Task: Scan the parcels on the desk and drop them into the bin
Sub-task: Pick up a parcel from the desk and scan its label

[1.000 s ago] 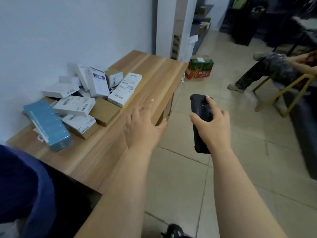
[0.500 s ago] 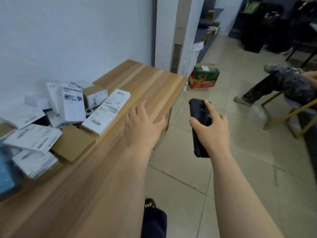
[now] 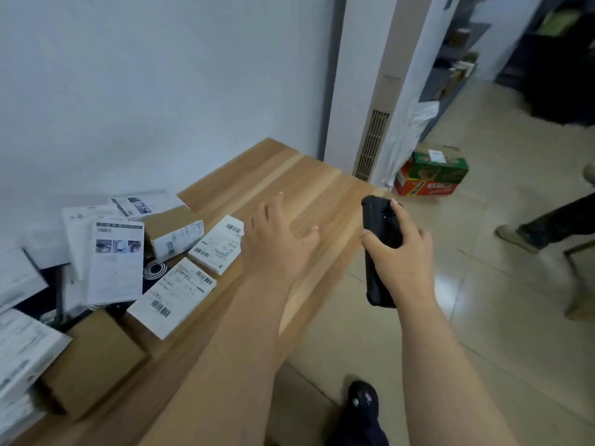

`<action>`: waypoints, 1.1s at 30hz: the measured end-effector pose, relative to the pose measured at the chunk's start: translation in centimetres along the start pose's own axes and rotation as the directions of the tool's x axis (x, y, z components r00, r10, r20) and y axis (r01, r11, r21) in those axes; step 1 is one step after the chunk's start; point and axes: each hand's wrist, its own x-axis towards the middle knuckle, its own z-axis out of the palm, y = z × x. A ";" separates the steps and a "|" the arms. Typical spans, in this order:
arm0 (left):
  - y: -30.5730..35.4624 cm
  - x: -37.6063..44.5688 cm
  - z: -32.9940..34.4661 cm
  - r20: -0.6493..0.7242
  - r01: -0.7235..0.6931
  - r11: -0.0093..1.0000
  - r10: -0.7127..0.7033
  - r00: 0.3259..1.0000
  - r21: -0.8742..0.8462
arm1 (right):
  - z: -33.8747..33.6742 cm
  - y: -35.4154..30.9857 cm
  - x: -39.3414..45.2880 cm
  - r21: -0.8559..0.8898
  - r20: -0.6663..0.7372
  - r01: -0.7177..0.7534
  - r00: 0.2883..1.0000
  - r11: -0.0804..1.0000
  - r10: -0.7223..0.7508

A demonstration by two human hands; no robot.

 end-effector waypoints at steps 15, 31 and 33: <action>-2.3 12.7 6.1 -0.238 0.586 0.808 -0.560 0.793 0.051 | 11.8 -3.7 21.9 -0.088 0.535 0.242 0.830 0.966 -0.159; -11.9 16.0 6.9 -0.241 0.764 0.640 -0.732 0.638 0.080 | 25.4 -3.9 23.1 -0.085 0.754 0.264 0.648 0.961 -0.111; -12.9 16.1 7.8 -0.223 0.782 0.619 -0.754 0.618 0.075 | 26.3 -3.4 23.5 -0.103 0.770 0.249 0.633 0.963 -0.081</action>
